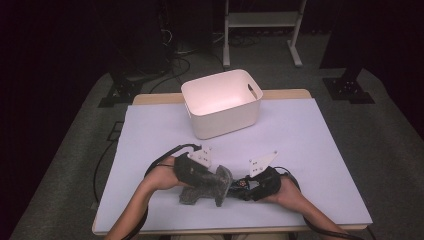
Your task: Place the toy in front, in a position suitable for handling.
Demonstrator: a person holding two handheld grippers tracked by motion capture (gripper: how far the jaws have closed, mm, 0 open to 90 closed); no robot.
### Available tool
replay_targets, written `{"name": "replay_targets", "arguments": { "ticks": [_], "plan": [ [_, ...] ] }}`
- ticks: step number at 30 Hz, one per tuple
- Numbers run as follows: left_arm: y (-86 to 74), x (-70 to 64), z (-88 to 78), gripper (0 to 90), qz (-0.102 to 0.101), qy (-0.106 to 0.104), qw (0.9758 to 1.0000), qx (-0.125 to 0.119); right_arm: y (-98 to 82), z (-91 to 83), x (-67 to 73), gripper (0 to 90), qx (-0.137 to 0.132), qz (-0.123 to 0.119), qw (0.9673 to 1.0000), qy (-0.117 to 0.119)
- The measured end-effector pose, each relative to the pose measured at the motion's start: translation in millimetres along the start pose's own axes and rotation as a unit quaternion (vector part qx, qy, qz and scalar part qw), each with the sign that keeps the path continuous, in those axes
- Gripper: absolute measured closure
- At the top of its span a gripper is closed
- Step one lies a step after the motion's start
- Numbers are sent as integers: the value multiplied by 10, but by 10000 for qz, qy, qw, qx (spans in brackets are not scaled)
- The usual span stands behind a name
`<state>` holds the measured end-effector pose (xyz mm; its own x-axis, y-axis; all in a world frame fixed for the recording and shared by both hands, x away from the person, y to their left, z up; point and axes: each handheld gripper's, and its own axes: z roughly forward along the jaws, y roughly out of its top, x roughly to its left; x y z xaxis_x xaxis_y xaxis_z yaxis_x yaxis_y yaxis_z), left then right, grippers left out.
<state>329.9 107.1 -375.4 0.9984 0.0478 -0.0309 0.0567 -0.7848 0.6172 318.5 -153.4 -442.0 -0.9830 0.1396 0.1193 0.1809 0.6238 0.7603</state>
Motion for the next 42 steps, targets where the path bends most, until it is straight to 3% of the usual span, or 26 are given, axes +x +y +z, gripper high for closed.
{"name": "replay_targets", "arguments": {
  "ticks": [4,8,11,14,19,23,28,32,35,42],
  "plan": [
    [-53,3,-51,736,-38,28,10000,-15,-1,0,-2,561,-4,2,10000,9],
    [-84,16,-95,733,-50,181,9997,160,-2,-1,-6,561,-5,-1,10000,15],
    [-117,22,-93,734,-116,161,9997,147,-1,0,-4,561,3,-20,10000,12],
    [-98,15,-63,733,-127,103,9998,91,-1,0,-2,561,3,-9,10000,15],
    [-36,32,-52,732,-91,145,9997,198,-5,-1,-22,562,-47,86,9999,65],
    [-85,57,-60,732,-187,75,9998,39,0,0,-36,552,-30,156,9998,91],
    [-120,53,-62,733,-248,4,9997,-86,99,64,-59,456,28,227,9996,141],
    [-106,51,-61,733,-231,-2,9997,-32,215,153,-68,458,117,154,9996,218],
    [-110,50,-62,734,-240,-11,9997,-48,254,226,-58,535,294,127,9991,265],
    [-63,89,-70,734,-240,47,9996,-116,278,164,-104,555,259,-109,9995,152]
  ]
}}
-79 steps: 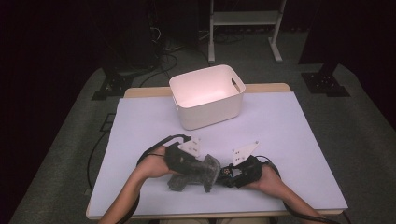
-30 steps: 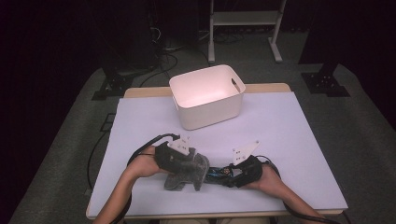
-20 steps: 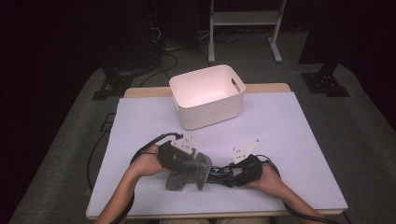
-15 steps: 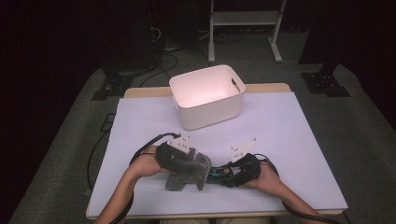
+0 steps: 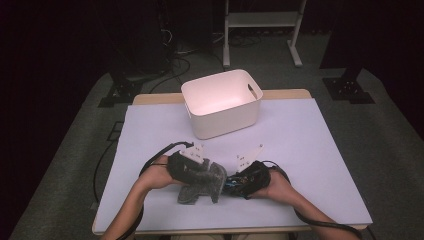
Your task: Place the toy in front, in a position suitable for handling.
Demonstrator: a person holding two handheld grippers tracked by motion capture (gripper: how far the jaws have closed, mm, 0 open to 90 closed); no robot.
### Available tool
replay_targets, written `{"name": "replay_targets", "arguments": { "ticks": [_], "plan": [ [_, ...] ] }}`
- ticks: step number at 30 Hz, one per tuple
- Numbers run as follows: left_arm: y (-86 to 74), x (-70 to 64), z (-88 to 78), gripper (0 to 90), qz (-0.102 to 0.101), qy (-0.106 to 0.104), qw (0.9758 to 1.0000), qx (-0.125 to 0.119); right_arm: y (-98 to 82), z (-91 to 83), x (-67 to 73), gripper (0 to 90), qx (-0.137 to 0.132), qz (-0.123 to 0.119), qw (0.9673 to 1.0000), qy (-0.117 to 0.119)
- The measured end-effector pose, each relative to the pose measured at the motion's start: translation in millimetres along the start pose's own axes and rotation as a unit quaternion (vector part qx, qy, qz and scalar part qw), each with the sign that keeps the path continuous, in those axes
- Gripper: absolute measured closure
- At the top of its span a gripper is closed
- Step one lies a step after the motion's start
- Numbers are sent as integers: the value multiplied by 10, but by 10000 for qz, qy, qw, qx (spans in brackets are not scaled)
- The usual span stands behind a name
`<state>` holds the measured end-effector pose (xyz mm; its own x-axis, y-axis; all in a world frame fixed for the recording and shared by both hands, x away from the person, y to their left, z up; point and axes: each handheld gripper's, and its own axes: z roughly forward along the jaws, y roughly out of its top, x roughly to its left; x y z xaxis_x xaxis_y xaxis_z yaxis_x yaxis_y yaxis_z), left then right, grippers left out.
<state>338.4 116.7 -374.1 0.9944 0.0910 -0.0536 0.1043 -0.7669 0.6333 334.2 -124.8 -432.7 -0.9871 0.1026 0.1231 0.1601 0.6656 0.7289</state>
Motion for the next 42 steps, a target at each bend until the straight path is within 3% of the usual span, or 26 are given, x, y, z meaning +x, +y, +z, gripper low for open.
{"name": "replay_targets", "arguments": {
  "ticks": [2,7,10,13,16,19,23,24,32,36,42],
  "plan": [
    [56,35,1,734,31,27,10000,32,15,-39,-56,555,20,-124,9998,-179],
    [225,187,-68,733,45,206,9998,-40,93,-160,-238,555,19,-368,9986,-379],
    [292,284,-48,734,-68,372,9993,54,103,-131,-323,554,121,-394,9983,-418],
    [286,380,26,733,-211,353,9990,188,67,-61,-323,553,164,-430,9982,-391],
    [242,433,111,733,-331,243,9989,228,26,-59,-277,551,-41,-401,9985,-382],
    [204,403,172,733,-346,80,9991,218,-6,-90,-260,544,-129,-287,9988,-370],
    [169,360,166,733,-364,34,9992,144,-57,-135,-263,508,-189,-46,9995,-237],
    [146,336,162,733,-375,-40,9992,131,-86,-142,-241,469,-212,113,9994,-229],
    [85,186,171,726,-260,-69,9996,126,-81,-139,-142,364,-98,260,9993,-236],
    [56,111,185,724,-200,-108,9996,148,-101,-119,-72,307,-29,398,9984,-411],
    [23,40,216,724,-127,-166,9996,167,-142,-125,43,262,76,285,9972,-681]
  ]
}}
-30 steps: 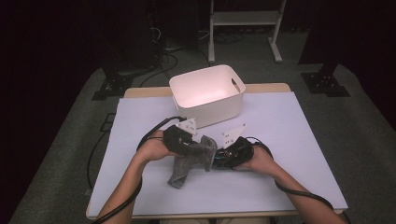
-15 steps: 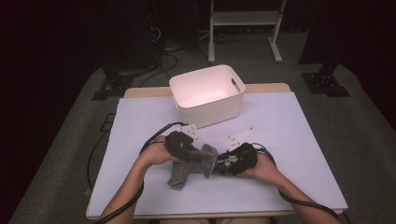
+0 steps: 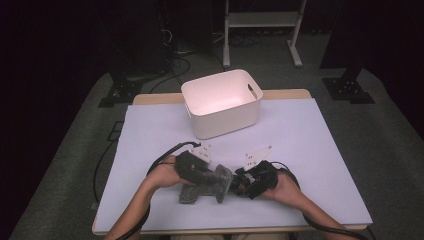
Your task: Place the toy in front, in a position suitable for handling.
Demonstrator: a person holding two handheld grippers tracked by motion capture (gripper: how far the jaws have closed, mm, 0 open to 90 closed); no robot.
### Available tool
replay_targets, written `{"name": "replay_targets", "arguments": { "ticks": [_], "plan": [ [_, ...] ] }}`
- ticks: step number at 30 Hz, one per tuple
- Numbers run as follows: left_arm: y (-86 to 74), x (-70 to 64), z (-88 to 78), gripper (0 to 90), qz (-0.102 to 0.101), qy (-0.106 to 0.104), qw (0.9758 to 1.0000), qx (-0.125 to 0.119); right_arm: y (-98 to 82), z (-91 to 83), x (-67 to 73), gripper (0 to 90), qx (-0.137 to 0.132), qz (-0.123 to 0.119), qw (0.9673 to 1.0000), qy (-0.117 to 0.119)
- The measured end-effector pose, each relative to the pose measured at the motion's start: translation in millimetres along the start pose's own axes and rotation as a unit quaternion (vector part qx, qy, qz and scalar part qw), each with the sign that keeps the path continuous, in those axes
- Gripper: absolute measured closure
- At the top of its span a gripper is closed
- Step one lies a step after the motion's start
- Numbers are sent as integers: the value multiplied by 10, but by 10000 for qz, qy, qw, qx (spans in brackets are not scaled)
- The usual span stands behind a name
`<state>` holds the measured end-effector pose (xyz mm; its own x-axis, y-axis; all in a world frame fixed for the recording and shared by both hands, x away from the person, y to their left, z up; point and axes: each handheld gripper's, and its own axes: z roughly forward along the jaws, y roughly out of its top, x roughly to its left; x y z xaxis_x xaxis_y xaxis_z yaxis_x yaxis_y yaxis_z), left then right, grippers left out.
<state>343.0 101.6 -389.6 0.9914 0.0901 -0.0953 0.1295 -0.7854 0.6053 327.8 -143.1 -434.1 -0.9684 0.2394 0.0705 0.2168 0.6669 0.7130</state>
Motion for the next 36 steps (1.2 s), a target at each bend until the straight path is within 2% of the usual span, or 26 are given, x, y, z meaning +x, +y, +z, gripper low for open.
{"name": "replay_targets", "arguments": {
  "ticks": [6,11,15,19,24,28,29,32,34,36],
  "plan": [
    [-24,-63,54,721,40,-58,10000,28,-11,-2,113,257,63,-223,9994,-238],
    [-41,-114,107,721,72,-98,9999,89,-20,7,249,251,175,-611,9965,-545],
    [-43,-128,130,721,106,-120,9998,123,-24,-4,284,249,198,-650,9960,-588],
    [-47,-131,151,721,107,-145,9997,144,-26,-34,293,246,159,-576,9967,-555],
    [-28,-123,136,721,146,-146,9996,172,-58,-100,231,251,-2,-245,9988,-427],
    [-16,-114,98,721,129,-129,9998,86,-56,-116,217,233,9,-156,9992,-367],
    [-10,-104,70,721,120,-94,9998,97,-48,-113,200,230,14,-69,9995,-298],
    [-28,-80,50,721,74,-72,9999,136,-21,-106,172,229,74,-76,9997,-224],
    [-58,-58,48,721,7,-88,9999,124,0,-115,166,223,105,-84,9995,-291],
    [-84,-49,58,721,-25,-119,9998,123,-2,-119,141,218,99,-2,9997,-207]
  ]
}}
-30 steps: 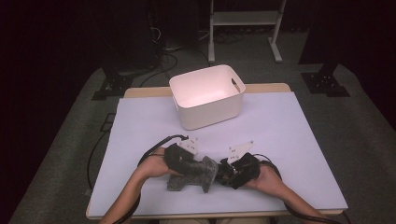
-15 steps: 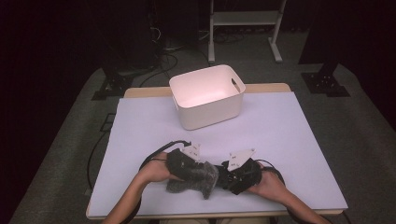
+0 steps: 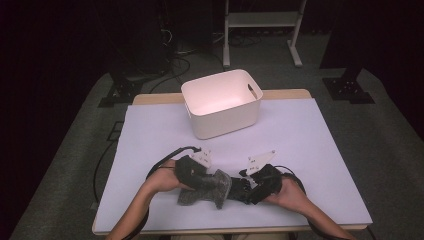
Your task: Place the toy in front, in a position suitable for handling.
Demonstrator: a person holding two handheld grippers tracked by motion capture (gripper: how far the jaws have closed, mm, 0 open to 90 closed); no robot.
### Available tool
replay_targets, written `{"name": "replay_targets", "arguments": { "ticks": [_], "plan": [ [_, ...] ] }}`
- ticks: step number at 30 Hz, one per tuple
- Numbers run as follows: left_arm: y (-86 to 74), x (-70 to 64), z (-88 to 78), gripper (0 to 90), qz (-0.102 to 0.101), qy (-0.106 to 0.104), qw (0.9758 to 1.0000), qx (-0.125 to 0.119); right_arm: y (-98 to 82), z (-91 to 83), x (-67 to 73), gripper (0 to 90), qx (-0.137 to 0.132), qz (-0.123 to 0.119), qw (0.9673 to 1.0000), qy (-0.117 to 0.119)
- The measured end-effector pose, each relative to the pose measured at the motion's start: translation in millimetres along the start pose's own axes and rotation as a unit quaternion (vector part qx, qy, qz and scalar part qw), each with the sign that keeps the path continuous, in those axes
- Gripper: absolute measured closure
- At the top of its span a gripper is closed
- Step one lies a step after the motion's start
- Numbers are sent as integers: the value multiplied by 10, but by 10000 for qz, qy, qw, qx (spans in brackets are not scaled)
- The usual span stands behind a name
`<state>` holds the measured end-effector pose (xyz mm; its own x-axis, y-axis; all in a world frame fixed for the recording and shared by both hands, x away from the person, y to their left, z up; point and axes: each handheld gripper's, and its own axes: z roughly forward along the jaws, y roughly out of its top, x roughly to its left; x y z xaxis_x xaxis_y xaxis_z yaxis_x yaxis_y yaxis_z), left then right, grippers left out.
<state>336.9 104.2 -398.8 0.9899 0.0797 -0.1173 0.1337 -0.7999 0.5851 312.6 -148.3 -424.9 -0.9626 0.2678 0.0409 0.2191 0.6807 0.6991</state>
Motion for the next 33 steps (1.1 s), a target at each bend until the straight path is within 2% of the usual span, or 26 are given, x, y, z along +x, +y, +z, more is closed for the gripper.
{"name": "replay_targets", "arguments": {
  "ticks": [5,12,14,16,20,21,24,26,29,31,33],
  "plan": [
    [-24,-23,81,721,-31,-143,9999,34,-46,77,-29,196,147,178,9995,210],
    [-35,-36,127,721,-16,-222,9997,49,-48,226,-31,210,272,114,9986,442],
    [-44,-40,133,721,-39,-243,9997,37,-41,233,-57,218,237,8,9984,521],
    [-48,-47,140,721,-59,-281,9996,31,-22,230,-92,222,271,-217,9976,597],
    [-27,-48,134,709,-16,-255,9997,49,14,241,-171,223,341,-550,9946,808],
    [-15,-41,134,709,-22,-227,9997,27,4,248,-193,223,316,-570,9941,871],
    [32,-12,153,714,-10,-222,9997,58,-43,261,-244,220,235,-334,9938,1036],
    [49,-3,164,721,21,-231,9997,123,-55,250,-222,218,213,-259,9948,957],
    [40,-20,173,724,45,-204,9996,177,-40,218,-149,212,266,-419,9962,713],
    [15,-31,169,723,-4,-214,9997,111,-48,182,-117,205,309,-515,9965,574],
    [-1,-38,167,723,-39,-209,9998,61,-87,128,-114,210,275,-466,9973,505]
  ]
}}
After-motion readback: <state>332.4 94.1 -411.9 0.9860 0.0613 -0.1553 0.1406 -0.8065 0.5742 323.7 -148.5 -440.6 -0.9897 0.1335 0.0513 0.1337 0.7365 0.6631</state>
